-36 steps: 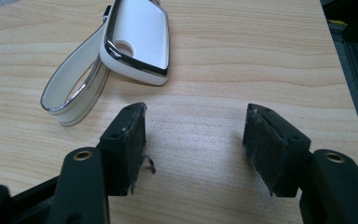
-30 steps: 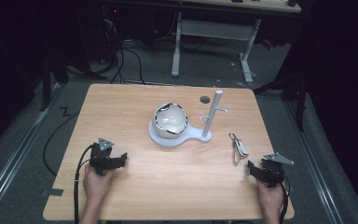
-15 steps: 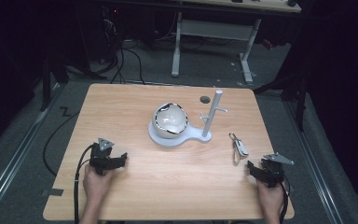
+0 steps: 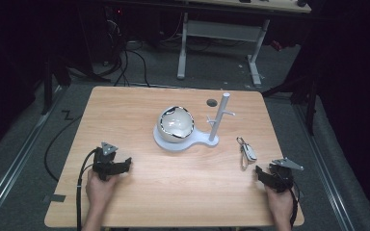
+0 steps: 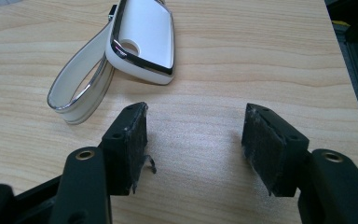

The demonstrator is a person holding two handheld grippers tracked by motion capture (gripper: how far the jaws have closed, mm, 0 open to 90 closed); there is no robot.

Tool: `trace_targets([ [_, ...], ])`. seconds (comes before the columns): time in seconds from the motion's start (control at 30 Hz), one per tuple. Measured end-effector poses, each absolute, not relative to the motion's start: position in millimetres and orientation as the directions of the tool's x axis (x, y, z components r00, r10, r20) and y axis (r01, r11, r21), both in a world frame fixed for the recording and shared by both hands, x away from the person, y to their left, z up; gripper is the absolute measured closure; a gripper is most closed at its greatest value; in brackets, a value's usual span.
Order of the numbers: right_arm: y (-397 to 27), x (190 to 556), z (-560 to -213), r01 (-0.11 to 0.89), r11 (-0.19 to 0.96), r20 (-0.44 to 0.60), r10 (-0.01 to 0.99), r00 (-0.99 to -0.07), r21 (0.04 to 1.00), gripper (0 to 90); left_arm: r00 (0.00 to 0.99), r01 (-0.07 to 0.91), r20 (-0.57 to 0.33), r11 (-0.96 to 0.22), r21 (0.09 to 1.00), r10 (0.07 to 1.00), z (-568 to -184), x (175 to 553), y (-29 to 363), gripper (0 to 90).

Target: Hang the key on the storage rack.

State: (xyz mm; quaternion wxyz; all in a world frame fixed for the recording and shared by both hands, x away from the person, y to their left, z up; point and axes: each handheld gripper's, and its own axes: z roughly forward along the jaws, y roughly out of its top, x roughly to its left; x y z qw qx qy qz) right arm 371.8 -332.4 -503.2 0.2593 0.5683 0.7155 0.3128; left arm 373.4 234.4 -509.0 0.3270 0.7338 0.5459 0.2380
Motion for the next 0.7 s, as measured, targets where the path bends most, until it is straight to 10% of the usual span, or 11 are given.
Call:
trace_targets([
  [0.7,-325.9,359.2,-499.1,0.609,0.177,-0.008,0.963,-0.271,0.773,48.9,0.292,0.646,-0.007,-0.192,0.739,0.956,-508.9,373.4,234.5,18.9],
])
